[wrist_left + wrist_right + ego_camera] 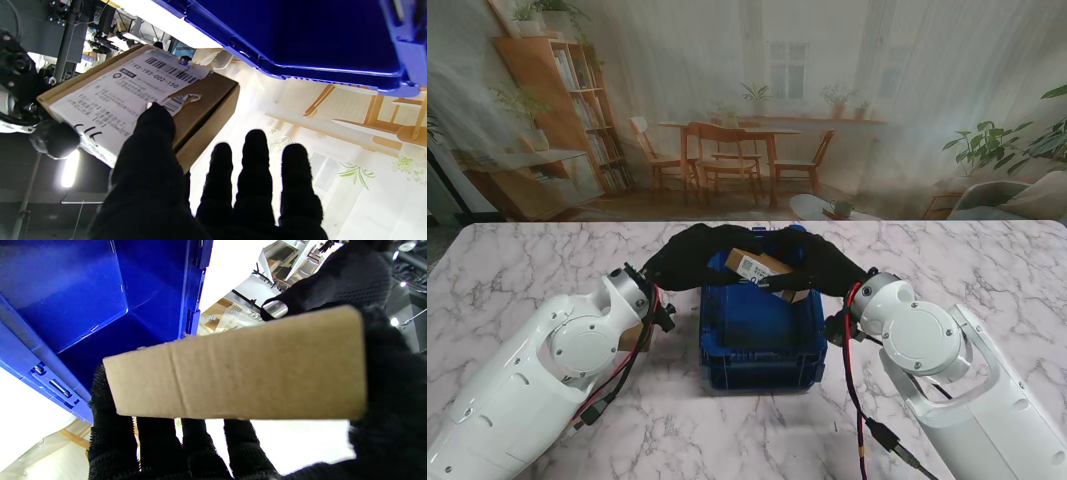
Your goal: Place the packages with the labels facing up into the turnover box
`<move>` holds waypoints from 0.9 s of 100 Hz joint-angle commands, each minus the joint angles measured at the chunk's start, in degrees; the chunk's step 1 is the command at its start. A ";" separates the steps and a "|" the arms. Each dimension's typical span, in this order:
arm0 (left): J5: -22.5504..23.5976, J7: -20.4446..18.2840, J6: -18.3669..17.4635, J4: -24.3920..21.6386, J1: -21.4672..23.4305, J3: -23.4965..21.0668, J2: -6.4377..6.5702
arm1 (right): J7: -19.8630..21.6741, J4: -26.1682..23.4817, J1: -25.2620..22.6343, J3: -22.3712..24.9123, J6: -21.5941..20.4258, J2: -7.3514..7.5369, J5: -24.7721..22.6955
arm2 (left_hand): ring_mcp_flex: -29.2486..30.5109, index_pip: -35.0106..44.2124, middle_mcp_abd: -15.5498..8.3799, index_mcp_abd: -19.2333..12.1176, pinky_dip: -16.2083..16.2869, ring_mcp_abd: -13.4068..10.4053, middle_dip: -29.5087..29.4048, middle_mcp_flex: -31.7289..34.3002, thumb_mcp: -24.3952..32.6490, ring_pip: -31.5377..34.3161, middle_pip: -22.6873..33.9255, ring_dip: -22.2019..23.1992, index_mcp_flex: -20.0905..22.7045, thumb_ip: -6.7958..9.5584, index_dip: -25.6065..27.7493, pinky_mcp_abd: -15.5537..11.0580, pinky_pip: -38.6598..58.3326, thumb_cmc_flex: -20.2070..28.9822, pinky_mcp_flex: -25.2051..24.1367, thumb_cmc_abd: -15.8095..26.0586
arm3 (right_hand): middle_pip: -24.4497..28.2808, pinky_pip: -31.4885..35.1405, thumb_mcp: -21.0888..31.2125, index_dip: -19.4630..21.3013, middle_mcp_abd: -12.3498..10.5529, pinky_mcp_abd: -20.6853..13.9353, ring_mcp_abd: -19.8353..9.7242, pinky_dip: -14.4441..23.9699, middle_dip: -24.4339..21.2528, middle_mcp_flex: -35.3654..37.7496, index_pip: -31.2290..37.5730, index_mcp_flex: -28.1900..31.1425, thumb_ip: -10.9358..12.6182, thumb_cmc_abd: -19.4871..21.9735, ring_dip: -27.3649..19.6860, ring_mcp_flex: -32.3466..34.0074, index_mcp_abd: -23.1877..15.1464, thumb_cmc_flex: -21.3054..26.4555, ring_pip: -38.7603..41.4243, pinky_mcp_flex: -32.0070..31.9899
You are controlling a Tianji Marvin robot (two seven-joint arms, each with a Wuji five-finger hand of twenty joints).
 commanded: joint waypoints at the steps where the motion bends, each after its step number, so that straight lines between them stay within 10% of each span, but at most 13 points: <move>1: -2.61 -1.56 0.32 -0.32 0.33 0.68 -0.30 | -0.59 0.70 0.04 0.33 1.09 -0.32 1.26 | 3.87 11.90 -1.91 -4.24 2.49 0.17 10.07 4.62 2.36 3.76 3.16 4.15 8.35 0.75 0.65 0.74 3.81 3.45 1.23 3.31 | -1.55 7.12 3.16 1.57 -1.33 -0.77 -4.42 2.68 -0.44 0.03 -1.37 -0.96 1.62 7.72 -0.58 -0.35 -2.19 1.35 4.45 -0.50; 15: -5.67 -1.88 1.30 -0.38 0.44 1.22 -0.59 | -1.31 0.89 -0.09 0.33 1.51 -0.59 2.38 | 10.63 14.26 -3.33 -1.05 3.35 0.68 22.33 16.97 2.98 9.28 1.06 8.96 9.38 1.22 -1.53 1.05 8.30 4.52 4.24 2.53 | -2.38 3.74 -0.94 2.43 -2.05 2.85 -4.19 1.60 -0.73 -0.51 -2.34 -2.14 1.43 9.95 -2.09 -2.74 -2.86 -0.90 0.77 -3.95; 57: -8.87 -2.23 4.12 -0.11 -0.08 1.92 -1.02 | -4.12 0.98 -2.59 2.24 -3.12 -1.09 2.35 | 15.53 15.87 -2.63 1.01 3.08 1.45 21.34 22.75 3.93 12.52 2.16 10.04 10.69 2.08 -2.19 0.76 10.93 4.83 7.13 1.28 | -5.63 -7.69 -7.22 4.78 -4.94 0.30 -6.34 3.06 -1.97 -1.73 -5.16 -3.93 0.51 14.03 -5.29 -9.25 -5.03 -6.29 -9.75 -16.74; 90: -9.33 -2.74 5.20 -0.63 0.20 0.93 -0.96 | -11.25 -0.96 -10.37 9.28 -17.15 -1.58 -5.13 | 14.65 16.21 -1.86 0.75 2.26 1.41 21.02 21.95 4.30 11.94 1.99 9.41 10.31 2.19 -2.43 0.87 10.35 4.57 5.75 1.32 | -6.09 -10.29 -8.71 5.66 -5.45 -0.92 -7.04 3.83 -2.15 -2.57 -5.93 -4.96 0.57 12.95 -6.58 -9.22 -4.98 -6.09 -12.62 -16.87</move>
